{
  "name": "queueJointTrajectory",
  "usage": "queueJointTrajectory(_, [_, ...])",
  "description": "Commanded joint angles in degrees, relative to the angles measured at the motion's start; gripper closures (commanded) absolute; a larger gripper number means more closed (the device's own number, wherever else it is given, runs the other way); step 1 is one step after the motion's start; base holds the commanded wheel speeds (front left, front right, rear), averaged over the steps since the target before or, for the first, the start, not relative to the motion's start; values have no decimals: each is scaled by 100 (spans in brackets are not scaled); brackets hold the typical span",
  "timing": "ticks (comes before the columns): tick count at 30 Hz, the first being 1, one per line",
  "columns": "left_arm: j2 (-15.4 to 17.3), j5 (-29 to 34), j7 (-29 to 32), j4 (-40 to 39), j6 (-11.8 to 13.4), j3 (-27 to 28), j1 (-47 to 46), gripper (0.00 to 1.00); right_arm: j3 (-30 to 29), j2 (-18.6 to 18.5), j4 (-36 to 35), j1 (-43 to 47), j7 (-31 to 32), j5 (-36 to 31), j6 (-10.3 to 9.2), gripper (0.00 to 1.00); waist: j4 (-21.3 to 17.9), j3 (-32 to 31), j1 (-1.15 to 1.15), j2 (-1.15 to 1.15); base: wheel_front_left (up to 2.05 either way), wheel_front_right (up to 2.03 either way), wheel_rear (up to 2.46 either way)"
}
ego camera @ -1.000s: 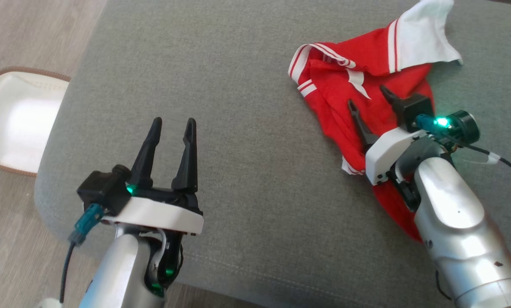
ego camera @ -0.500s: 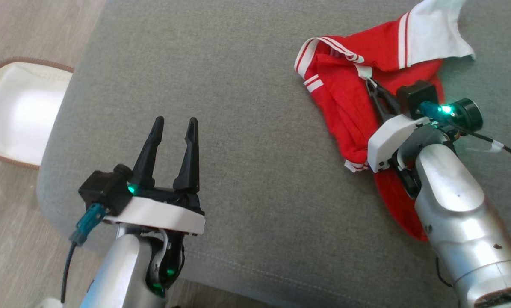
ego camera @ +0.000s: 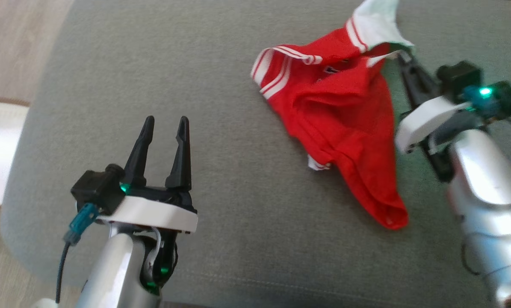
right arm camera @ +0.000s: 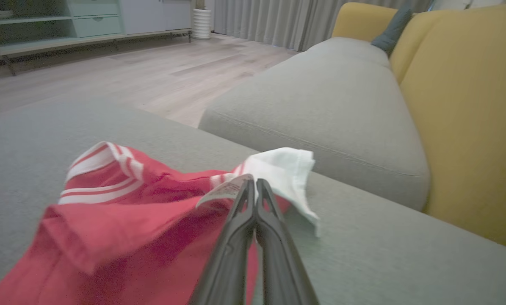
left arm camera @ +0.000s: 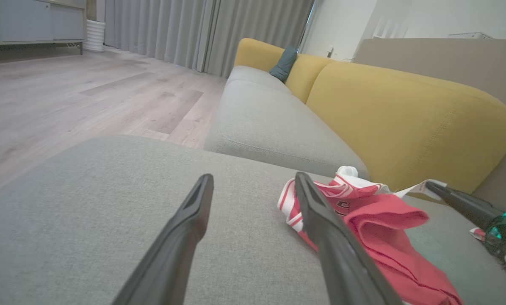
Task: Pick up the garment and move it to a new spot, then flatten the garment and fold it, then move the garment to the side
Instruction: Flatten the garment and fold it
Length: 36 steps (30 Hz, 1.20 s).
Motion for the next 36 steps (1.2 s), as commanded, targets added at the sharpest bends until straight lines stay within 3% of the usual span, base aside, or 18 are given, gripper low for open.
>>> queueJointTrajectory(1, [50,66,-29,-199,-7,201,-162,0,44,-212,-414,-13,128,145,-4,100,-215,-96,0,0,0,0,0])
queueJointTrajectory(3, [50,72,-29,-204,-2,208,-161,0,15,-351,-539,16,209,197,-4,100,-258,-104,0,0,0,0,0])
queueJointTrajectory(12, [50,88,-29,-228,-40,200,-207,0,-250,-1651,-1328,-56,1052,571,-4,100,-403,23,0,0,0,0,0])
queueJointTrajectory(22, [50,55,-29,-192,-119,100,-427,0,487,-2973,-974,-1246,1565,540,-4,100,-94,417,0,0,0,0,0])
queueJointTrajectory(27, [50,-4,-29,-177,-115,50,-468,0,823,-3260,-543,-1926,1527,359,-4,100,120,560,0,0,0,0,0])
queueJointTrajectory(33, [50,-40,-29,-177,-102,18,-520,0,1084,-3219,-26,-2512,1419,108,-4,100,262,669,0,0,0,0,0])
queueJointTrajectory(34, [50,-43,-29,-176,-101,19,-525,0,1082,-3176,51,-2572,1402,66,-4,87,267,675,0,0,0,0,0])
queueJointTrajectory(35, [50,-44,-29,-172,-96,17,-534,0,1080,-3145,134,-2630,1364,11,-4,0,270,681,0,0,0,0,0])
queueJointTrajectory(36, [50,-47,-29,-169,-89,15,-546,0,1058,-3102,227,-2676,1340,-27,-4,0,268,682,0,0,0,0,0])
